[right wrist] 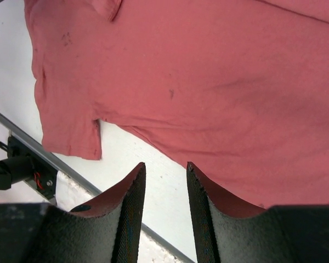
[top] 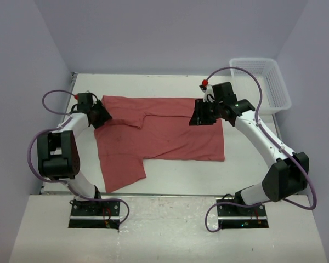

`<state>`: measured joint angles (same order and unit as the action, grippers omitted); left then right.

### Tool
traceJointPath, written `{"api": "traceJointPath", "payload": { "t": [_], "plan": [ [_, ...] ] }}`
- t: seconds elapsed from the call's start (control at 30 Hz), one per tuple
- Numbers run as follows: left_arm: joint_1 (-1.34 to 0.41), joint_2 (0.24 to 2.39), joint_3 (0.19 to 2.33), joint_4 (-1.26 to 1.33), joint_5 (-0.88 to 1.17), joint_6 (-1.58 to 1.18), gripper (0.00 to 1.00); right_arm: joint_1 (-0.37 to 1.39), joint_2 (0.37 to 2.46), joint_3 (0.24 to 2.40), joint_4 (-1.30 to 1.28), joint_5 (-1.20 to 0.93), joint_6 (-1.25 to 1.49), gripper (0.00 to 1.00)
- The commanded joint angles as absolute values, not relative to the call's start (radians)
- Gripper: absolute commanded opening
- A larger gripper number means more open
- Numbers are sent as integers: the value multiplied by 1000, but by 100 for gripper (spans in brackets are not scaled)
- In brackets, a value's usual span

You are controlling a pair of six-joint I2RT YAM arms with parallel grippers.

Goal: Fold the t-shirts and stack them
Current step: Fold the flattened tshirt in 1/3 of the way

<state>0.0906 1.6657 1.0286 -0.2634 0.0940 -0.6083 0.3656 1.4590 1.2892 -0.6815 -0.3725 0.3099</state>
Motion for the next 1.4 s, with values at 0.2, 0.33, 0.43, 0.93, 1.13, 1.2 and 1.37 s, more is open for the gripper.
{"api": "traceJointPath", "payload": {
  "t": [0.2,0.33,0.43,0.93,1.13,1.2,1.37],
  "plan": [
    [161,1724,1019,-107,150,-554,55,377,1445,1275,-655,-402,299,37],
    [173,1753,1017,-58,195,-543,55,380,1457,1278,-653,-402,301,36],
    [176,1775,1016,-22,227,-538,54,385,1470,1287,-655,-402,302,36],
    [179,1761,934,94,391,-586,52,397,1493,1305,-663,-387,308,35],
    [179,1691,951,16,351,-569,52,408,1490,1315,-661,-390,318,35],
    [179,1675,963,2,333,-568,52,414,1489,1319,-664,-385,318,35],
    [179,1660,971,-37,342,-580,53,419,1482,1327,-678,-376,314,35]
  ]
}}
